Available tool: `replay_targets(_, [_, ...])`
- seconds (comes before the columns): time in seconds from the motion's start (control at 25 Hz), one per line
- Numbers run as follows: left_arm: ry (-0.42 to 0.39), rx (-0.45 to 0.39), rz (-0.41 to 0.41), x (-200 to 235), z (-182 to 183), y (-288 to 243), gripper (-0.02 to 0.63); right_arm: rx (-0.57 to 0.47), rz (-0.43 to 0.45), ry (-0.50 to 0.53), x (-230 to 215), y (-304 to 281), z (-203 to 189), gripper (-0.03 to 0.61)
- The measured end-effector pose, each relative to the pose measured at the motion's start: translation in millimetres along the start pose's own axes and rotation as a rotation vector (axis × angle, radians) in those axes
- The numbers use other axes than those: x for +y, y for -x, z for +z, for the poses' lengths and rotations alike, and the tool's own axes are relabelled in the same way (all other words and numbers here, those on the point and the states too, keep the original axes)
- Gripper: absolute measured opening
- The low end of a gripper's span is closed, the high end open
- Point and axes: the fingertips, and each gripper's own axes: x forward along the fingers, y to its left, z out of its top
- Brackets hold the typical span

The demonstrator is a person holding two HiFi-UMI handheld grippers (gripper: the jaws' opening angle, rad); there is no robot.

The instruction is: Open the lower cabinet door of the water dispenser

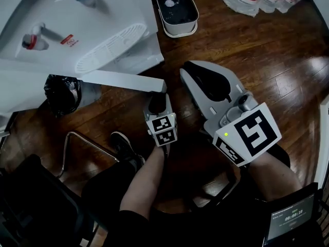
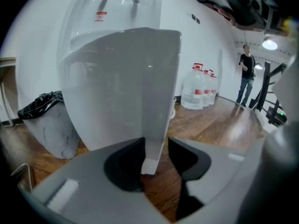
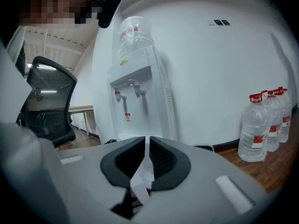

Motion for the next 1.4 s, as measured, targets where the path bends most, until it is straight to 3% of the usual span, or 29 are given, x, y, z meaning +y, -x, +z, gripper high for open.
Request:
replay_targets(0.32, [-0.029, -0.016, -0.033, -11.0, 27.2, -36.3, 0.175, 0.008, 0.021, 0.015, -20.9, -30.8, 3.5, 0.032])
replay_targets(0.6, [-0.013, -0.026, -0.046, -3.9, 47.3, -52.2, 0.172, 0.036, -0.010, 0.019, -34.9, -52.1, -2.0, 0.032])
replay_targets(0.8, [-0.005, -0.034, -0.036, 3.1, 57.1, -60.6, 0.171, 0.092, -0.007, 0.020, -36.0, -62.7, -25.9, 0.032])
replay_targets(1.12, [0.085, -0.026, -0.030, -3.6, 81.7, -85.2, 0.162, 0.057, 0.017, 0.018, -46.2, -68.9, -12.9, 0.032])
replay_targets(1.4, [0.016, -0.074, 0.037, 6.6, 78.1, -87.4, 0.153, 0.060, 0.006, -0.014, -59.7, -70.8, -13.2, 0.032])
